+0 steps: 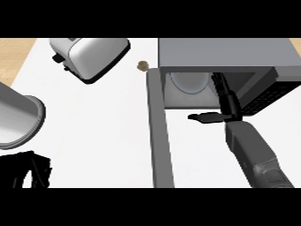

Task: Pick up the milk, place it into the microwave and close the microwave

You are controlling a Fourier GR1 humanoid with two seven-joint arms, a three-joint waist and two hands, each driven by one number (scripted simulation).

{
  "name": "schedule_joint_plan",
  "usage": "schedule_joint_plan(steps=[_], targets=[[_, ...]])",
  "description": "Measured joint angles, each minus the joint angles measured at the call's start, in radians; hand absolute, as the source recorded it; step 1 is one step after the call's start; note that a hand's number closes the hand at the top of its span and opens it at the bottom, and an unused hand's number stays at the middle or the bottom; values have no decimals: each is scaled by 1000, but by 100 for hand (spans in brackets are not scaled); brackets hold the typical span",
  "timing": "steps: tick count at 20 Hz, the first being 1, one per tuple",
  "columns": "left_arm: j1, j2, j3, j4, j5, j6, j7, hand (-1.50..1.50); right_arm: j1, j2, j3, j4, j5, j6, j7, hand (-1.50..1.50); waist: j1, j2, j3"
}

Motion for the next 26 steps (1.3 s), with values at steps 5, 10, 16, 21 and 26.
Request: schedule_joint_plan(steps=[5,10,16,21,26], targets=[[-29,-1,-93,8,-61,24,16,150,137,15,42,-118,-3,34,1,-150,-16,-5,-1],[-102,-1,-183,48,-151,81,2,150,306,30,76,-288,-20,57,15,-150,-25,-7,-1],[-201,-1,-327,157,-292,146,-64,150,517,1,108,-525,-50,130,53,-150,-33,-6,-2],[-294,-2,-443,339,-389,205,-126,150,685,-12,137,-740,-75,181,99,-150,-37,-3,-2],[-363,0,-571,542,-472,331,-227,150,834,-43,153,-945,-98,228,120,-150,-39,-1,-2]])
